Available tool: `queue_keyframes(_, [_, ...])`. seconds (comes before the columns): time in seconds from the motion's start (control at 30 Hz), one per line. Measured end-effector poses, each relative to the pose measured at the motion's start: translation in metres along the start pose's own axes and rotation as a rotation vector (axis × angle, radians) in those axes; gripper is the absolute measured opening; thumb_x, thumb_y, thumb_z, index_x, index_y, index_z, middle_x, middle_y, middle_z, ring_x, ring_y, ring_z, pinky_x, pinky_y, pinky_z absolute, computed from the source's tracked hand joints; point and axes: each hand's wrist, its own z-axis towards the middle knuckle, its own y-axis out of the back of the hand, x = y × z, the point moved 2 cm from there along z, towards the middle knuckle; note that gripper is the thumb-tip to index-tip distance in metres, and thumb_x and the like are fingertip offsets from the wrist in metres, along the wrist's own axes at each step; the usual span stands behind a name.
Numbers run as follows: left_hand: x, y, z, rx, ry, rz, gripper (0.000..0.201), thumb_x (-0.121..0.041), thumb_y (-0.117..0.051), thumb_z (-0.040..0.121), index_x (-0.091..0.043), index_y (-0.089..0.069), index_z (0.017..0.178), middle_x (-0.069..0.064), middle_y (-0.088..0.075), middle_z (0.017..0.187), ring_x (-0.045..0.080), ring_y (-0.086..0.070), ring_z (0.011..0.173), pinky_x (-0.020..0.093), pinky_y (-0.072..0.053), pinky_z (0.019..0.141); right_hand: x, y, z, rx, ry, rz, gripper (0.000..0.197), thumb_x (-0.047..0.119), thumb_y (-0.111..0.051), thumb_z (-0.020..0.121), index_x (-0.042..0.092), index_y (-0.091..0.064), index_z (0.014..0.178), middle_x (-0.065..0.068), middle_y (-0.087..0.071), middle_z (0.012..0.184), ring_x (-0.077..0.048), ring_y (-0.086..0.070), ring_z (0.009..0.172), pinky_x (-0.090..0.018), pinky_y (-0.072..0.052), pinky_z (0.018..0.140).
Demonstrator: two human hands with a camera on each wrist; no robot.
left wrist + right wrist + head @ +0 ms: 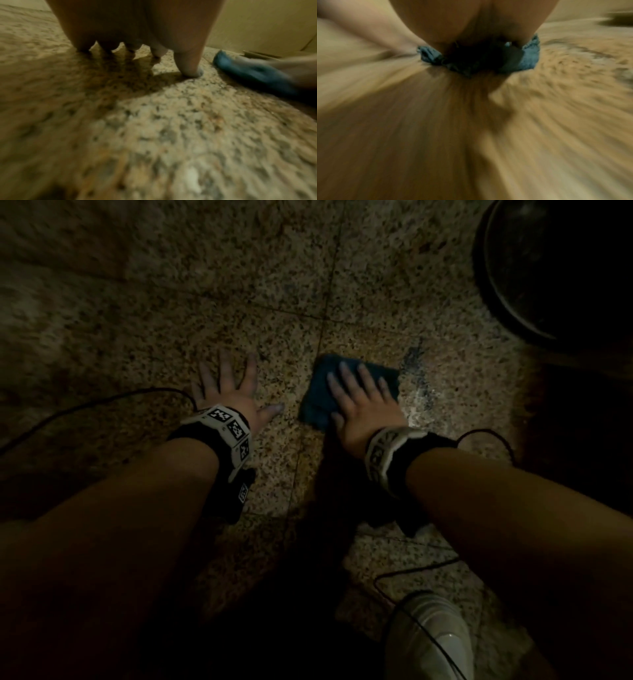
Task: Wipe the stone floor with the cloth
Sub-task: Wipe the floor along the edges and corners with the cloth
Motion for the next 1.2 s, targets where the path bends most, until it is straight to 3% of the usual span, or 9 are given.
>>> queue_keyframes(0.2, [-0.003,0.000,0.002,0.009,0.023,0.018,0.090,-0.073,-0.032,0.085,-0.035,0.023,0.146,0.006,0.030,0.154,0.039,0.018,0.142,0.054,0.003,0.114,-0.012,0.044,0.050,-0.061,-0.203,0.150,0.060,0.043,-0.017,0.102,0.024,0.013,0.151,0.001,0.024,0.157,-0.026,0.020,0.144,-0.045,0.010,0.115])
queue_keyframes(0.47, [-0.002,-0.002,0.004,0.001,0.018,0.018,0.092,-0.074,-0.031,0.085,-0.033,0.025,0.145,0.009,0.029,0.154,0.041,0.018,0.141,0.053,0.007,0.114,-0.017,0.049,0.056,-0.084,-0.194,0.125,0.060,0.044,-0.016,0.102,0.025,0.013,0.151,0.000,0.024,0.157,-0.027,0.021,0.144,-0.046,0.010,0.116])
queue_keyframes(0.7, [-0.018,0.007,0.003,-0.022,-0.006,-0.032,0.085,-0.065,-0.028,0.092,-0.019,0.012,0.151,0.011,0.020,0.157,0.036,0.016,0.143,0.049,0.005,0.116,-0.027,0.027,0.022,-0.024,-0.068,0.032,0.059,0.043,-0.015,0.102,0.028,0.019,0.149,0.002,0.029,0.155,-0.025,0.024,0.143,-0.043,0.011,0.117])
queue_keyframes(0.87, [-0.040,0.016,0.004,-0.070,-0.160,0.045,0.078,-0.054,-0.035,0.096,-0.022,0.011,0.151,0.009,0.021,0.157,0.036,0.016,0.143,0.050,0.005,0.116,-0.038,-0.011,-0.028,0.066,0.025,-0.054,0.063,0.048,-0.016,0.101,0.029,0.028,0.143,0.006,0.036,0.148,-0.021,0.030,0.140,-0.040,0.015,0.114])
queue_keyframes(1.0, [-0.062,0.016,0.001,-0.045,-0.225,0.112,0.077,-0.053,-0.036,0.096,-0.025,0.010,0.151,0.008,0.024,0.156,0.036,0.018,0.142,0.050,0.007,0.115,-0.041,-0.039,-0.060,0.152,0.026,-0.100,0.067,0.053,-0.017,0.099,0.027,0.037,0.129,0.008,0.044,0.135,-0.014,0.039,0.127,-0.039,0.019,0.112])
queue_keyframes(1.2, [-0.089,0.006,-0.002,0.027,-0.264,0.150,0.076,-0.052,-0.038,0.096,-0.028,0.009,0.151,0.002,0.029,0.154,0.031,0.018,0.144,0.048,0.000,0.116,-0.042,-0.041,-0.062,0.149,0.021,-0.054,0.064,0.049,-0.018,0.101,0.033,0.026,0.145,0.013,0.042,0.135,-0.016,0.031,0.139,-0.036,0.019,0.111])
